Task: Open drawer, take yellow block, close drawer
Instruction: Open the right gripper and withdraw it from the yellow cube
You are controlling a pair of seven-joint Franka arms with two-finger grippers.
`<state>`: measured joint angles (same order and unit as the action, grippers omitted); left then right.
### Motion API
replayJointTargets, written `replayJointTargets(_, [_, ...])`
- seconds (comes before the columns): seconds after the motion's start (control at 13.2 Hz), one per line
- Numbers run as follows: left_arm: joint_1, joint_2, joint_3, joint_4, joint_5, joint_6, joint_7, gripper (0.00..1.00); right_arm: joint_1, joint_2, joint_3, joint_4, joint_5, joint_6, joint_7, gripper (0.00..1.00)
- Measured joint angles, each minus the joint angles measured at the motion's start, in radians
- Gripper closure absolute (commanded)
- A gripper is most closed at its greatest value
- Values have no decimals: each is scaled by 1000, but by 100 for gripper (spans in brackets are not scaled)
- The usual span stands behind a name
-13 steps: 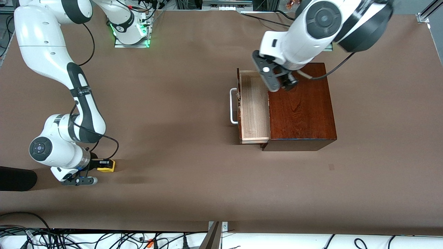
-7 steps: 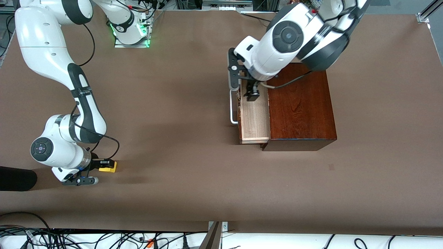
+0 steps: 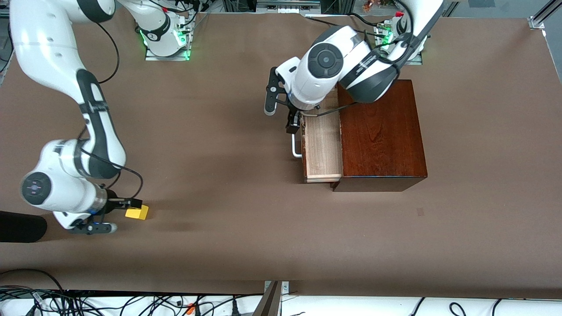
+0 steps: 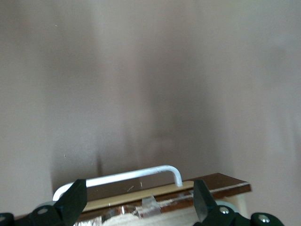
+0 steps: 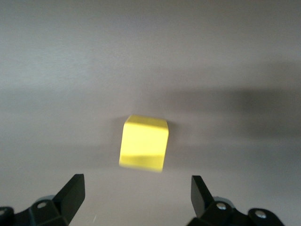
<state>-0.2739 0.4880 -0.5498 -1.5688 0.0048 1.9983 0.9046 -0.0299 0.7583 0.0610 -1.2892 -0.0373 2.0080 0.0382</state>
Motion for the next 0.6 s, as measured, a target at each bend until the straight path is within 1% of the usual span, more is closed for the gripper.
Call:
replayJointTargets(0.3, [-24,61,0,-12,97,49,-8,0,0,-160,0,6,-9,-232,16,0])
replayJointTargets(0.6, [-47,99,0,-28,186,60,-23,0,-1,-283,-2,-8,-15,-364,28,0])
